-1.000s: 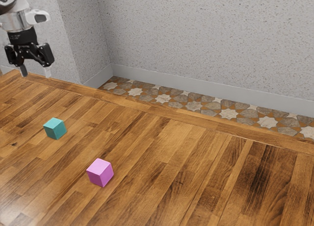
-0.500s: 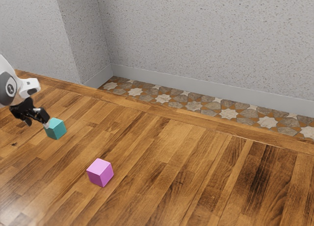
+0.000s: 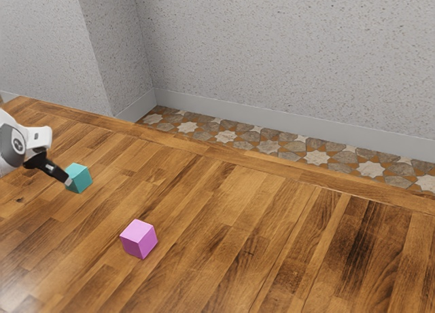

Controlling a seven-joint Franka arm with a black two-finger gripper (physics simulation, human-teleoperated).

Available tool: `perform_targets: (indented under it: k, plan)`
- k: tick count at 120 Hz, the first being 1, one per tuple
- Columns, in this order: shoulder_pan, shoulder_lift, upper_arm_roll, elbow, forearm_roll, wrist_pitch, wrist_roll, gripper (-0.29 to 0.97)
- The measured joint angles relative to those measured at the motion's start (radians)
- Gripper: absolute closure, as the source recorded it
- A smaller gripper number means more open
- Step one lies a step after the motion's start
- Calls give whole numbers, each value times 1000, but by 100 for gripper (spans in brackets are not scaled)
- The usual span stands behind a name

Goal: Pick up the blue block with one arm, and put the blue block on the pink block with one arm

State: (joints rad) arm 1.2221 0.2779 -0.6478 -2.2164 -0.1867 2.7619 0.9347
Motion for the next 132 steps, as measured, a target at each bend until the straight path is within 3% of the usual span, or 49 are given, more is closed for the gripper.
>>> perform_targets:
  k: [57,98,132]
  plan:
    - [-31,84,11,7,-258,106,197,3]
    - [-93,164,55,84,-343,151,268,3]
    - [-120,219,70,138,-363,160,303,3]
